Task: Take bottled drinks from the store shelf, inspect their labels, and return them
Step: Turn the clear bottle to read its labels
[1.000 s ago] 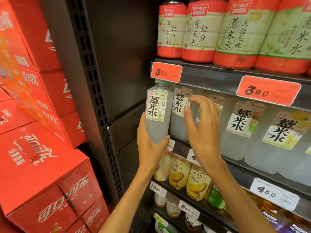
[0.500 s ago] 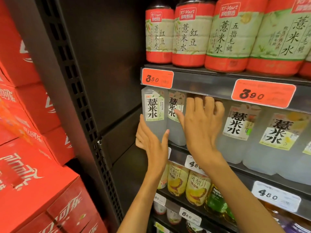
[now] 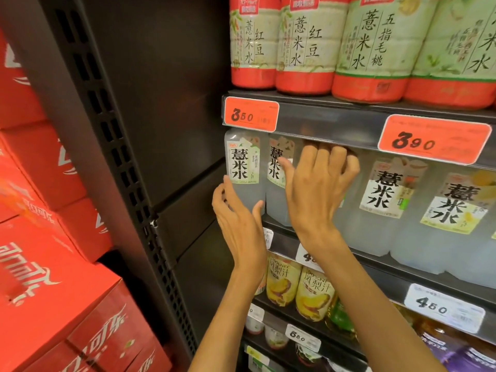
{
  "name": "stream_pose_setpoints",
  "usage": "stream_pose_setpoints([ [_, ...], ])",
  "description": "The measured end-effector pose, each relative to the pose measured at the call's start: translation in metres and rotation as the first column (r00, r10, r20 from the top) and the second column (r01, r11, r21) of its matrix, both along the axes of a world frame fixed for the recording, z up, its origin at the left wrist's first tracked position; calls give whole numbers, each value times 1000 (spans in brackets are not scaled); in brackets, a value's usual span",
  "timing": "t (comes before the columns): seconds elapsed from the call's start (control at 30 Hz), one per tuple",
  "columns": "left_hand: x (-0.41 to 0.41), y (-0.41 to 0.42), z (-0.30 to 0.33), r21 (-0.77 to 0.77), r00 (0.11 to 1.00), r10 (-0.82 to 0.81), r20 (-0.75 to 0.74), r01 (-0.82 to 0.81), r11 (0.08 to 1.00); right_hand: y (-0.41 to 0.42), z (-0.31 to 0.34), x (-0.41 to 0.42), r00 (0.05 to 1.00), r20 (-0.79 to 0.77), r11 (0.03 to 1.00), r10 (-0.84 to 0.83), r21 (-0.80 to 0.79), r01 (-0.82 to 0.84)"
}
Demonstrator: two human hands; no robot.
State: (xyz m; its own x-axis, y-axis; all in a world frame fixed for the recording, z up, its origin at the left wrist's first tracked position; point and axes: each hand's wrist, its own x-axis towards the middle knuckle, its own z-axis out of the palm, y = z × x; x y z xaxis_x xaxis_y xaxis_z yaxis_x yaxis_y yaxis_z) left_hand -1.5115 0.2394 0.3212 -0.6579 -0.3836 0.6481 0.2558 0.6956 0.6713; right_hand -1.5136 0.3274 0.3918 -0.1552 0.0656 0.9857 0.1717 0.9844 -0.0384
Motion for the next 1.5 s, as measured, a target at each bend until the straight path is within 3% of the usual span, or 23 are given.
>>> stream_pose_setpoints([
  [0.13, -2, 1, -1, -148, 993, 114, -3, -113, 982, 2, 0, 0, 1000, -8, 1000, 23, -17, -23],
  [0.23, -2, 0, 1, -153, 997, 82, 7, -80, 985, 4, 1, 1, 1000, -11, 1000, 20, -23, -20],
  [0.47, 1, 6, 6, 70, 997, -76, 16, 74, 995, 8, 2, 6, 999, 16, 998, -40, 38, 40],
  [0.77, 15, 5, -7, 83, 975, -220, -27, 222, 972, -9, 10, 8, 954, 145, 965, -261, 44, 258],
  [0.9, 20, 11, -8, 101, 966, -259, 4, 257, 961, -3, 14, 9, 970, 164, 984, -177, 58, 170],
  [1.03, 25, 24, -12, -23, 966, -237, 102, 240, 970, -2, 18, 13, 983, 182, 999, -9, -35, 16],
  [1.33, 25, 32, -14, 161, 962, -247, 113, 227, 960, -1, 24, 23, 901, 155, 886, 406, -310, -346],
  [1.4, 25, 34, -14, 176, 960, -256, 111, 235, 956, 1, 24, 23, 890, 148, 872, 431, -323, -368],
  [1.5, 23, 40, -11, 162, 971, -201, 127, 180, 970, 3, 24, 22, 912, 221, 925, 346, -243, -293],
])
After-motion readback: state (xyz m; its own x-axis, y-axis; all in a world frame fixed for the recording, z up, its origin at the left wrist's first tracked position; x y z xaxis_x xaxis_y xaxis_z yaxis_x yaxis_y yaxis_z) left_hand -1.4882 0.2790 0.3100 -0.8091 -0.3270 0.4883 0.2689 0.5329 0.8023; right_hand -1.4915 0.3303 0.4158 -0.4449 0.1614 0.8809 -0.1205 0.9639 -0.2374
